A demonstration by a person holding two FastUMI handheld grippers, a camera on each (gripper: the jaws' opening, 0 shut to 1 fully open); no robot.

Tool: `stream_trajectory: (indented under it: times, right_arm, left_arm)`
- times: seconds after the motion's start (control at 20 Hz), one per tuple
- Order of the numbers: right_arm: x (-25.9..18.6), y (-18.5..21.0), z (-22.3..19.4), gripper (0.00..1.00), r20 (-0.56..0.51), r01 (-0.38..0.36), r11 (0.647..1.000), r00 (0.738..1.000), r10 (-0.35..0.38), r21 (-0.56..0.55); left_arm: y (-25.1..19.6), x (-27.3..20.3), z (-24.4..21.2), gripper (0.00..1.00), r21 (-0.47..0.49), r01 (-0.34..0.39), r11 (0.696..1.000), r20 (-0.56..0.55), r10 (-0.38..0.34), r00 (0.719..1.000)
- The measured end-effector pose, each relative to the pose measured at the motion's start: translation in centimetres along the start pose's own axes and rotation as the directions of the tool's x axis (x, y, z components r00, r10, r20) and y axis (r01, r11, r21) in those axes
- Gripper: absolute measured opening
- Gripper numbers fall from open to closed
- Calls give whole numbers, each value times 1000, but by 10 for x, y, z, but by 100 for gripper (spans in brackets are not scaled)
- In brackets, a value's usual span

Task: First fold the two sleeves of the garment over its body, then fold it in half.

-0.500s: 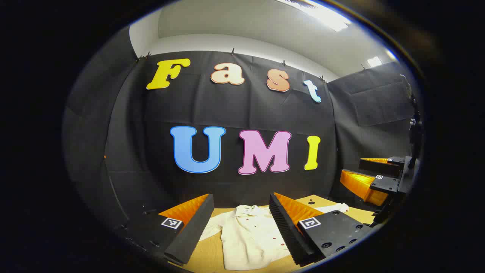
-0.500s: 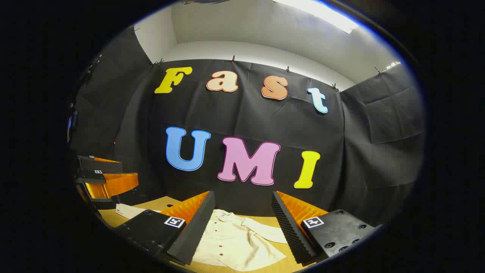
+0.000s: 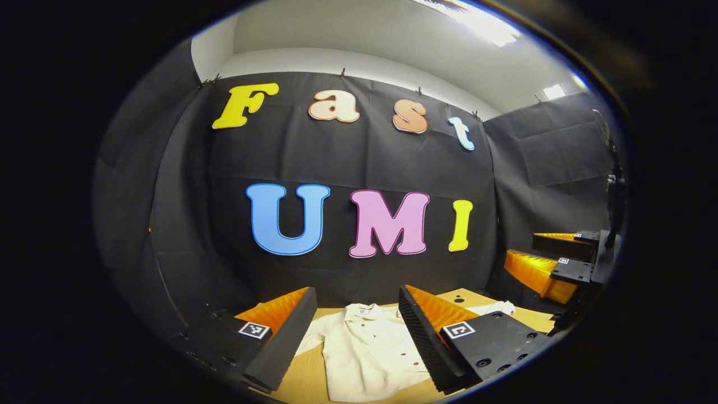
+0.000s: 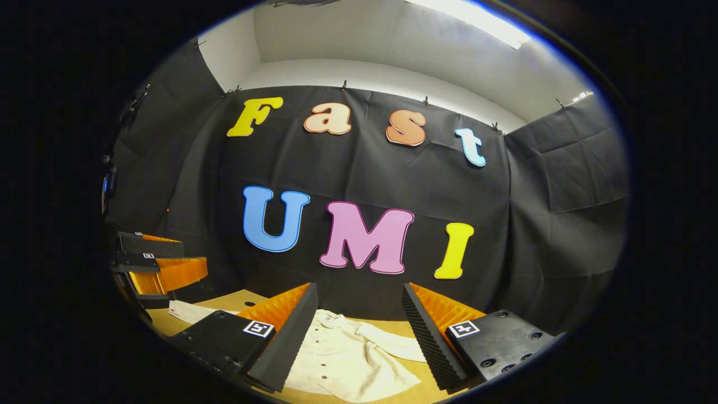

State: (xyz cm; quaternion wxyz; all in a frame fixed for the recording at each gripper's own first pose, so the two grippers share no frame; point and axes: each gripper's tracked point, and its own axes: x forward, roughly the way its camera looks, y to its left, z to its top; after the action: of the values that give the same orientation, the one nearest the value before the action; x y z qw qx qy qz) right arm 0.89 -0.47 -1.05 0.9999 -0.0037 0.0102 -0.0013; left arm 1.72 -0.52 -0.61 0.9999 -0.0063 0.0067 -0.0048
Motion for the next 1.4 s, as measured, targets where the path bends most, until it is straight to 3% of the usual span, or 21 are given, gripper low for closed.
stream_trajectory:
  times: [0.5, 0.8, 1.25, 1.4]
  right_arm:
    - [33, 2, -27, 96, -42, -35, 999, 998, 37, 39]
    - [79, -27, -89, 96, -172, -35, 999, 984, 41, 41]
    - [157, -149, -191, 96, -319, 34, 999, 947, -39, -21]
    - [178, -196, -237, 97, -390, 67, 998, 918, -70, -21]
  left_arm:
    - [-3, 11, -5, 96, 9, -25, 1000, -24, 25, 999]
    - [-7, 28, -13, 96, 5, -77, 997, -53, 77, 996]
    - [-59, 87, -28, 96, 34, -149, 988, -107, 152, 983]
    - [-84, 113, -31, 96, 85, -166, 982, -113, 175, 978]
